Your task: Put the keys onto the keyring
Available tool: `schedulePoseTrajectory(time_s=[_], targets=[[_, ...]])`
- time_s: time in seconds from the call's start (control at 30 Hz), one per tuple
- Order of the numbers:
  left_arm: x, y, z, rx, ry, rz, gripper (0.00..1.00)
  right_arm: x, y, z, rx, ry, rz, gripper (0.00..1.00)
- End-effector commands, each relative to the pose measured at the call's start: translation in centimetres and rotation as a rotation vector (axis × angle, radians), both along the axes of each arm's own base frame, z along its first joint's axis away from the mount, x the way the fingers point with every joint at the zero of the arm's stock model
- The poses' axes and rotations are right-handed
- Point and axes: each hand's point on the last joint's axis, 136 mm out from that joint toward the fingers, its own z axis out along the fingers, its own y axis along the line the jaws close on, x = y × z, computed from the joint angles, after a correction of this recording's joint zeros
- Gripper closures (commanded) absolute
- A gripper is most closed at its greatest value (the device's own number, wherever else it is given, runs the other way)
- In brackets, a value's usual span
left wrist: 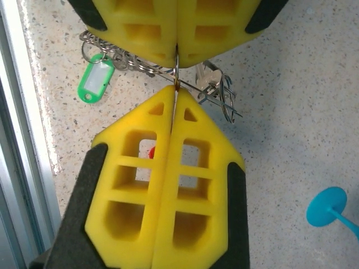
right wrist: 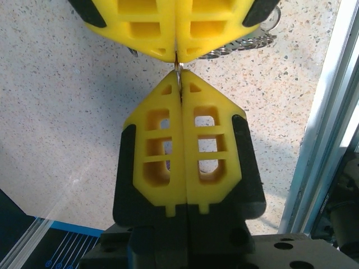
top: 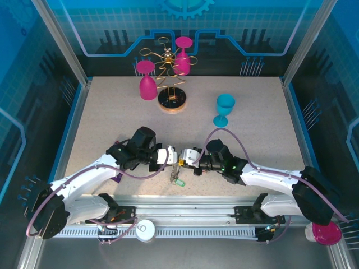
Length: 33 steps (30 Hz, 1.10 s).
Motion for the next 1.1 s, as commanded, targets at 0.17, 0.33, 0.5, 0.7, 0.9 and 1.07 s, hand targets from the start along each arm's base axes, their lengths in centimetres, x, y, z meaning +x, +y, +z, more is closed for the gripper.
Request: schedulePoseTrajectory(time_s=[0.17,0.33,0.5,0.7,0.9,1.07], targets=[[-0.2,-0.5,1.1,-0.052,-0.003,0.004,1.0,0.7,-1.5,1.4,0.036,-0.013,-0.081,0.66],[-0.6,-0.7,1.5,-0.093,0.003,0.005,1.0,0.2,-2.1,0.4,0.02,0.002,-0.072,0.67],[-1.2,-0.7,1.5,-0.117,0.001,-0.006,1.0,0.2,-1.2,0.5,0.028,0.002,-0.041,0.73],[-1.6,-0.6,1.4,-0.137,-0.005,-0.007,1.0,0.1,-0.1,0.7,0.047,0.005,-0.004,0.77],[-1.5,-0.6,1.5,-0.149,-0.007,0.0,1.0,-0.3,0.8,0.8,0.065,0.005,0.031,0.8],[-1.6,-0.6,1.4,-0.152,-0.006,0.0,1.0,-0.4,1.2,1.2,0.086,-0.001,0.044,0.81]])
